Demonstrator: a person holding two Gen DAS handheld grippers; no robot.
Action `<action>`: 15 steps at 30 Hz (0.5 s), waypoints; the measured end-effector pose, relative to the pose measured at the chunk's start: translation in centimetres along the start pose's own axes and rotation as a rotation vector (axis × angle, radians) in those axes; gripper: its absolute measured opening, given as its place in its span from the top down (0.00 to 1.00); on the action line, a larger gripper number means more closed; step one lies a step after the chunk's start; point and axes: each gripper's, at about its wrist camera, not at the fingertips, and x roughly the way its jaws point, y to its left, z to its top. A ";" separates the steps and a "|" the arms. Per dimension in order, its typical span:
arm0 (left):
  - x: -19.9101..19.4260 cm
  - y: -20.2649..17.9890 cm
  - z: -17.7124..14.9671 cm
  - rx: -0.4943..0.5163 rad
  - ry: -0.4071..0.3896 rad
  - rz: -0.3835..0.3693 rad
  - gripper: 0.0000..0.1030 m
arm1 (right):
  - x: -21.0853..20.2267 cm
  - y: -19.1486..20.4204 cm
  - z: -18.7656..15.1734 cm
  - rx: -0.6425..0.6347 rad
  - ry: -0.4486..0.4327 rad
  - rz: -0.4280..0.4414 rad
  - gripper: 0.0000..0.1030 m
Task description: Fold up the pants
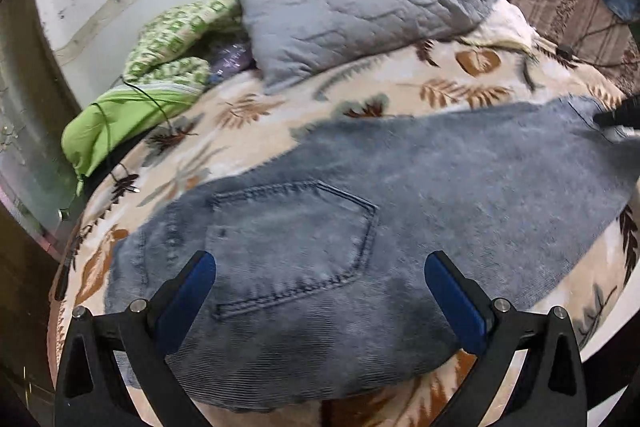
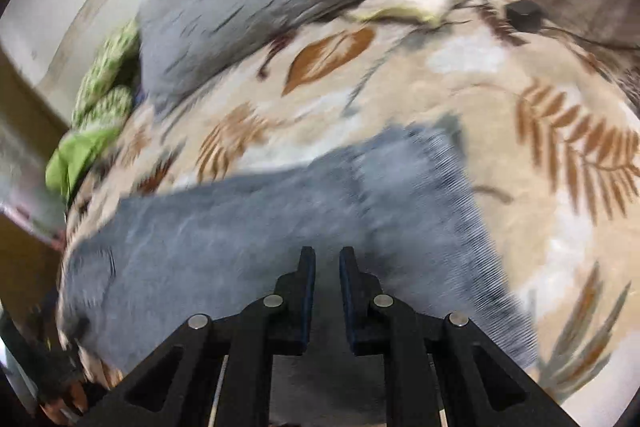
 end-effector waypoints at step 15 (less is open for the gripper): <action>3.3 0.5 -0.8 -0.078 0.182 -0.047 0.00 | 5.4 -4.4 5.1 0.176 0.004 -0.017 0.85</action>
